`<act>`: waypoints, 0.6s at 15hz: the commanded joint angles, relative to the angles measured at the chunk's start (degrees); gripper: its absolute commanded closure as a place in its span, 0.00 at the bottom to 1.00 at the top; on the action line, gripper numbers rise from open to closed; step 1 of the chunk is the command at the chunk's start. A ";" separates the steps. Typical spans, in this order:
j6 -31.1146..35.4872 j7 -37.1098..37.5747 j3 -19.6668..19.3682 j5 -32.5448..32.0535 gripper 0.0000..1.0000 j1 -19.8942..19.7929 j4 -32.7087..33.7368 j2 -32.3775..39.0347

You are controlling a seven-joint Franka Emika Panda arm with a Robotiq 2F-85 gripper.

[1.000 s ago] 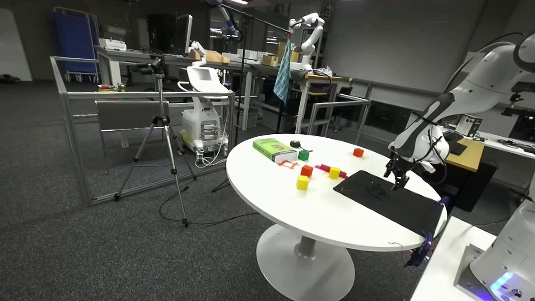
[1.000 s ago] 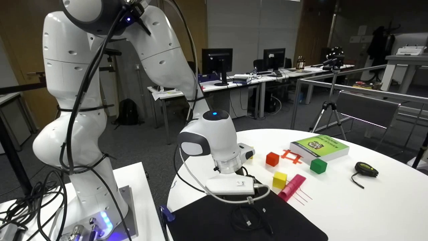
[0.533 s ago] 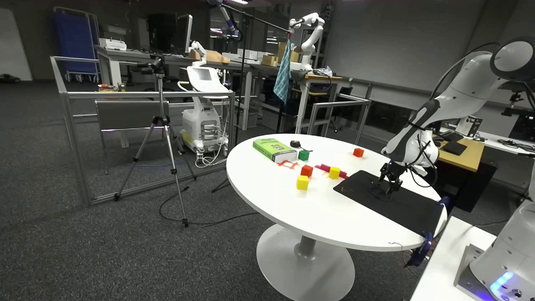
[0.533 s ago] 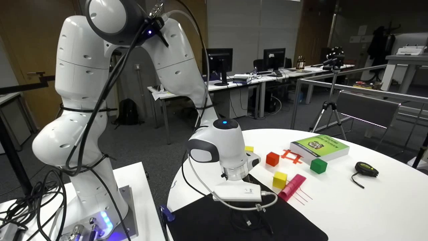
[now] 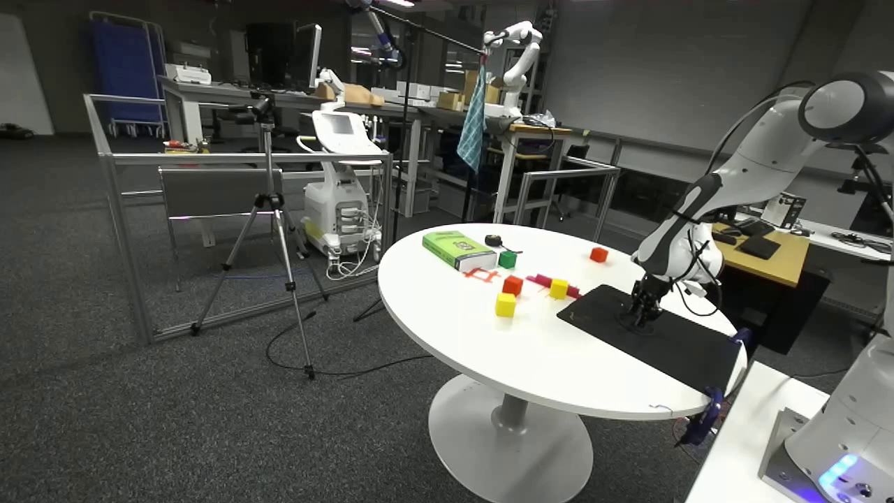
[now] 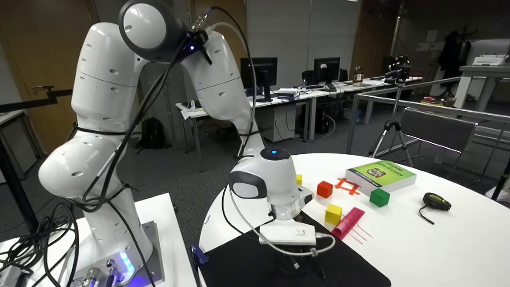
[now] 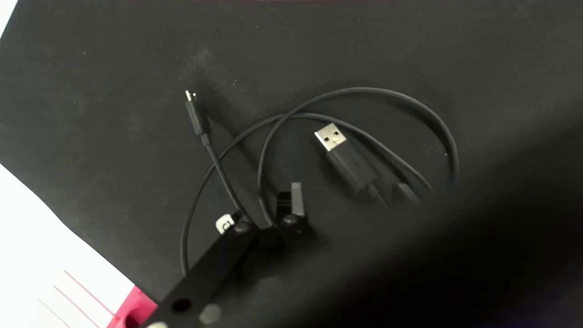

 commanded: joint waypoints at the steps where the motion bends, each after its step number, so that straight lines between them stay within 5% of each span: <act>1: 1.16 -0.60 0.23 -0.24 0.78 -0.41 1.38 1.39; 4: 2.09 -0.17 -1.15 -0.60 0.99 0.71 0.39 0.49; 9: 5.02 -1.03 -1.75 0.00 0.99 0.09 -4.49 -6.36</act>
